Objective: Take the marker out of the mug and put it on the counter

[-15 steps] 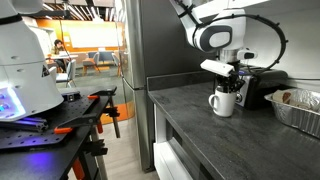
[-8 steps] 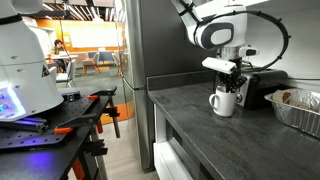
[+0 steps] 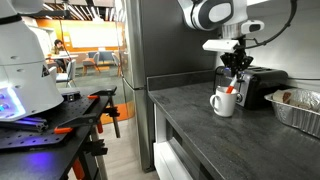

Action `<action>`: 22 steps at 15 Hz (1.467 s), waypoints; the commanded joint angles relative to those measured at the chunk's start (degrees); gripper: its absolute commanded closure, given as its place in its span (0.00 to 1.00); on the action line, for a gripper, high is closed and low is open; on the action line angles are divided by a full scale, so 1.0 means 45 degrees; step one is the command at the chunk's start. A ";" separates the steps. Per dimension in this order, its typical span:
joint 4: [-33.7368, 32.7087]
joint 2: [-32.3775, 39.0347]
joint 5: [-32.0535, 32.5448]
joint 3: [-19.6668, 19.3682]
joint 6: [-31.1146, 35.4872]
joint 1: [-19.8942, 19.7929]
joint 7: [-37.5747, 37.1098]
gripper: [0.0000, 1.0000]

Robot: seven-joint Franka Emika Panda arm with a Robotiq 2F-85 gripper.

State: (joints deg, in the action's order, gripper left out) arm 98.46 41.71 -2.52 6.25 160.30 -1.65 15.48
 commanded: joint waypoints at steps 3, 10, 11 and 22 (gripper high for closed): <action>0.3389 -0.2521 -0.0044 -0.0580 0.2874 -0.0040 -0.1651 0.94; 0.3724 -0.2697 -0.0693 -0.1093 -0.0977 -0.0763 -0.2860 0.94; 0.3440 -0.2450 -0.1123 -0.0744 -0.1795 -0.1150 -0.2509 0.94; -0.2670 0.2457 -0.1369 -0.0900 -0.8081 -0.1310 -0.2587 0.94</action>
State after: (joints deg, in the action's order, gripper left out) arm 94.23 48.08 -8.88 3.12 130.25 -8.41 4.84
